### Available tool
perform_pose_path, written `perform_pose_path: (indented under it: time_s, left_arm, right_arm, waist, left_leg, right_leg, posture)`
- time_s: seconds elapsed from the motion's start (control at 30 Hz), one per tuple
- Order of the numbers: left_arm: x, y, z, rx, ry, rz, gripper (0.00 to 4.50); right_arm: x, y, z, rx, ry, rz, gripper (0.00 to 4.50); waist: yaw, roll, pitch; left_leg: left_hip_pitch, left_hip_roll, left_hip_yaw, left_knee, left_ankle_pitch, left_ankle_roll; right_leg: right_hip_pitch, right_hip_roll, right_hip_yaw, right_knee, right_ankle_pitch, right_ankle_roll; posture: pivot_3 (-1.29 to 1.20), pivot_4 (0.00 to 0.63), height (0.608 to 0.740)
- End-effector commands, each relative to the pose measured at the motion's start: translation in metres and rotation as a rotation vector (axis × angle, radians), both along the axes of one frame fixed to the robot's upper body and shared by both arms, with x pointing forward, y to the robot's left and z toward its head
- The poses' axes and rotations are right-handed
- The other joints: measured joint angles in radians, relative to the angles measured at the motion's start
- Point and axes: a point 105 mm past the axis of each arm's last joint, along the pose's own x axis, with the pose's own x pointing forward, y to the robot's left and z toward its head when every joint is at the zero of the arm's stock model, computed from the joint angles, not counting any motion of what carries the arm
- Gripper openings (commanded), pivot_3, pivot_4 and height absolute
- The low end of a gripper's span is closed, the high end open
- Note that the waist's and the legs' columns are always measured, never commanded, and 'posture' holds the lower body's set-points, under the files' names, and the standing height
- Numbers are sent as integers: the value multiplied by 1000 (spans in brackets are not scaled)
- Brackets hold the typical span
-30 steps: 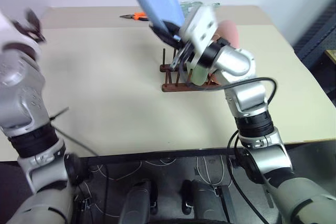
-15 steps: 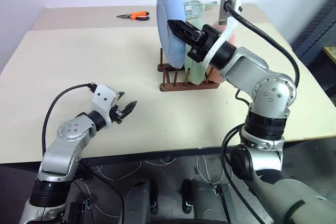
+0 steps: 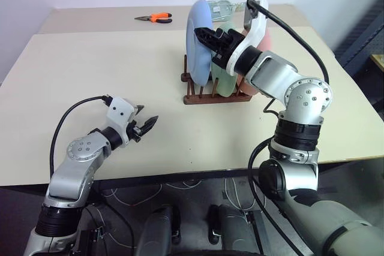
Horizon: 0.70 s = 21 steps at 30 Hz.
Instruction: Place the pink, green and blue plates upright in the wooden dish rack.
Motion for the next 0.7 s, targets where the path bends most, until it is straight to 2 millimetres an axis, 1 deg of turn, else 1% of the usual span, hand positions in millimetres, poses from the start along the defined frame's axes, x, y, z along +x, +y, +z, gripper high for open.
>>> perform_pose_path:
  time_s: [0.03, 0.1, 0.13, 0.17, 0.27, 0.33, 0.37, 0.4, 0.43, 0.47, 0.57, 0.63, 0.7]
  left_arm:
    - [-5, -9, 7, 9, -29, -44, 2838]
    - [-6, -10, 6, 18, -28, -47, 2898]
    - [-6, -10, 6, 16, -27, -47, 2898]
    - [-6, -11, 6, 13, -27, -47, 2898]
    - [-8, -11, 6, 7, -27, -40, 2898]
    - [-10, -11, 6, 13, -27, -37, 2898]
    - [-10, -11, 5, 16, -28, -35, 2898]
    - [-11, -10, 5, 19, -31, -26, 2898]
    - [-11, -7, 6, 20, -31, -14, 2898]
    - [-11, -4, 5, 21, -30, -3, 2898]
    - [-12, 6, 1, 54, -19, 20, 2898]
    - [-12, 13, -4, 86, -7, 24, 2898]
    - [-12, 16, -8, 108, 1, 23, 2898]
  right_arm:
    - [3, 0, 19, 24, -46, -3, 0]
    - [7, 3, 18, 11, -48, -3, 744]
    - [8, 4, 21, -24, -84, -10, 1049]
    - [8, 5, 22, -49, -113, -14, 1536]
    - [-2, 7, 35, -276, -395, -64, 2988]
    - [-14, 6, 39, -476, -628, -81, 2988]
    - [-18, 6, 39, -552, -712, -78, 2988]
    - [-24, 1, 36, -639, -806, -74, 2988]
    - [-31, -7, 34, -686, -874, -50, 2988]
    - [-37, -17, 33, -684, -887, -29, 2988]
    - [-55, -67, 27, -623, -820, 7, 2988]
    - [-63, -104, 15, -654, -743, -8, 2988]
    - [-68, -139, -5, -688, -612, -35, 2988]
  waist:
    - [0, 0, 0]
    - [-1, 0, 0]
    - [-1, 0, 0]
    - [-1, 0, 0]
    - [0, 1, 0]
    - [1, 1, 0]
    - [2, 0, 0]
    - [2, 0, 0]
    - [3, 0, 0]
    - [5, 0, 0]
    - [11, 0, 0]
    - [19, 0, 0]
    - [27, 0, 0]
  left_leg:
    - [0, 0, 0, 0, 0, 0]
    - [0, 0, 0, 0, 0, 0]
    - [0, 0, 0, 0, 0, 0]
    - [0, 0, 0, 0, 0, 0]
    - [0, 0, 0, 0, 0, 0]
    - [-1, 0, 0, 0, -1, 1]
    - [-1, 0, 1, 0, -1, 1]
    - [-1, 0, 1, 0, -1, 2]
    - [-1, 0, 1, 0, -1, 2]
    - [-1, 0, 1, 0, -1, 2]
    - [-1, 0, 0, 1, -1, 2]
    - [-1, 0, 0, 2, -1, 2]
    - [-1, 0, 0, 2, -2, 3]
  right_leg:
    - [0, 0, 0, 0, 0, 0]
    - [0, 0, 0, 0, 0, 0]
    - [0, 0, 0, 0, 0, 0]
    - [0, 0, 0, 0, 0, 0]
    - [-1, 0, 0, 0, 0, 0]
    - [-1, 0, 1, 0, 0, 0]
    - [-1, 0, 1, -1, 0, 1]
    - [-1, 0, 1, -1, -1, 1]
    - [-1, 0, 1, -1, -1, 1]
    - [-1, 0, 1, -1, -1, 1]
    - [1, 0, 0, -2, 0, 1]
    - [2, -1, 0, -2, 0, 1]
    - [2, -1, 0, -3, 0, 1]
  posture:
    - [0, 150, 740]
    - [0, 150, 740]
    - [0, 150, 740]
    - [0, 150, 740]
    - [0, 150, 740]
    - [0, 150, 740]
    - [0, 150, 740]
    - [0, 150, 740]
    - [0, 150, 740]
    - [0, 150, 740]
    - [0, 150, 740]
    - [0, 150, 740]
    - [0, 150, 740]
